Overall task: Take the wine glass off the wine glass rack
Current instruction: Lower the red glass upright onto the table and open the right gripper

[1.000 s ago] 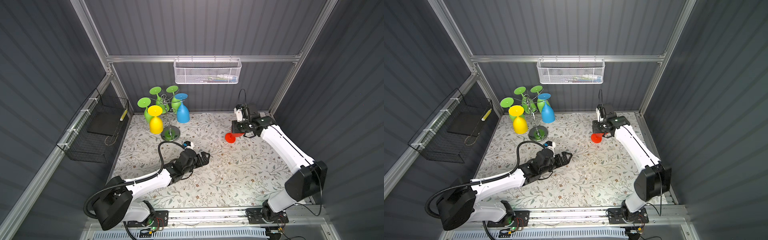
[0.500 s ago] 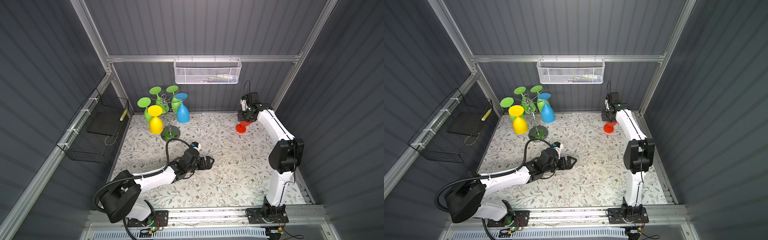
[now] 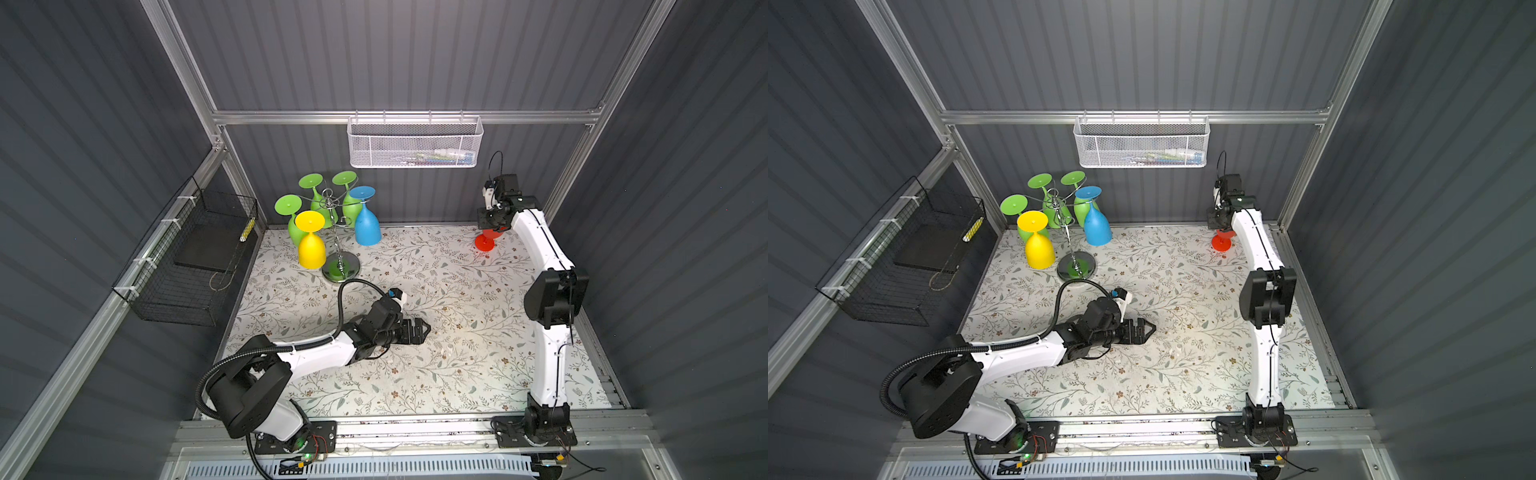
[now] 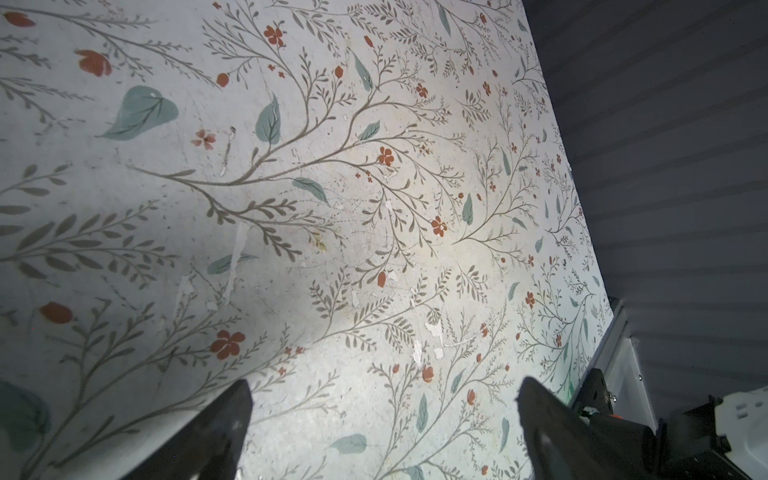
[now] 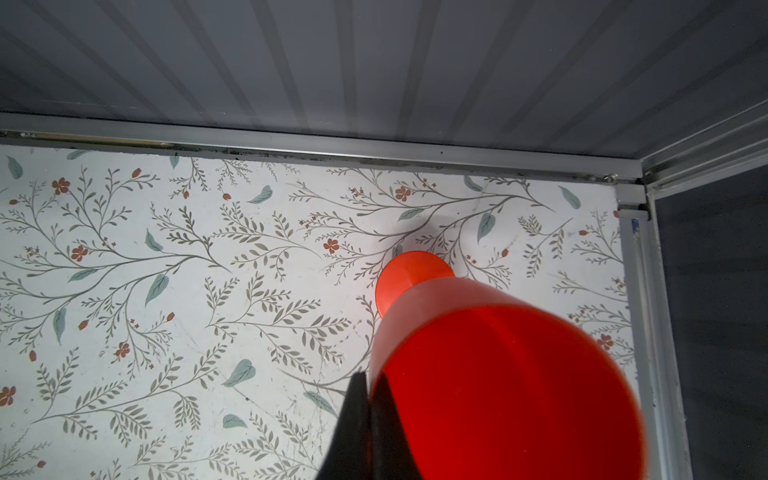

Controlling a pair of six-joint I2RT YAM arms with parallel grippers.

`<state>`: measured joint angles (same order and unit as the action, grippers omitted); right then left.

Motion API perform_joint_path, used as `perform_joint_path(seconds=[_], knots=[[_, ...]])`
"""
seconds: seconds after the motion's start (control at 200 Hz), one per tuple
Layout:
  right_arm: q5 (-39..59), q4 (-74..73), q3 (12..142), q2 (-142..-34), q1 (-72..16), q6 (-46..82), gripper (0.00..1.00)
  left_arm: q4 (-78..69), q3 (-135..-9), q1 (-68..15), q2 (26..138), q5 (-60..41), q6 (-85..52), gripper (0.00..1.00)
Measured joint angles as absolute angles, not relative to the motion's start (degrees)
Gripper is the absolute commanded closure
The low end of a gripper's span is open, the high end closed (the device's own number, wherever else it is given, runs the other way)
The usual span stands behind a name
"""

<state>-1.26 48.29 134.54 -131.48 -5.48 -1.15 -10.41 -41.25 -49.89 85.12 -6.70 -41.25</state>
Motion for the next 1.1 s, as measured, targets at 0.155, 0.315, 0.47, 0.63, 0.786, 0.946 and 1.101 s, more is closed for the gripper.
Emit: perform_joint_path(seconds=[0.155, 0.315, 0.47, 0.63, 0.786, 0.946, 1.101], knots=[[-0.8, 48.6, 135.8, -132.6, -5.5, -1.8, 0.97, -10.3, -41.3, -49.9, 85.0, -6.7, -41.0, 0.0], [0.1, 49.3, 136.1, -133.5, -5.5, -2.3, 0.95, -9.9, -41.3, -49.9, 84.4, -6.5, -40.8, 0.0], [0.3, 50.1, 136.1, -133.8, -5.5, -2.9, 0.89, -9.6, -41.3, -49.9, 83.7, -6.0, -40.8, 0.0], [0.8, 50.6, 137.0, -133.9, -5.5, -3.5, 0.71, -8.7, -41.3, -49.9, 82.1, -5.1, -40.9, 0.0], [1.2, 50.6, 138.7, -133.9, -5.5, -4.1, 0.54, -6.9, -41.3, -49.9, 79.5, -3.9, -40.8, 0.0], [1.2, 50.3, 138.6, -132.9, -5.6, -3.2, 0.46, -2.2, -42.4, -49.9, 76.0, -1.4, -39.6, 0.0], [1.9, 47.2, 131.6, -125.5, -5.6, -1.2, 0.43, 2.8, -43.8, -49.9, 71.9, 1.1, -38.5, 0.0]])
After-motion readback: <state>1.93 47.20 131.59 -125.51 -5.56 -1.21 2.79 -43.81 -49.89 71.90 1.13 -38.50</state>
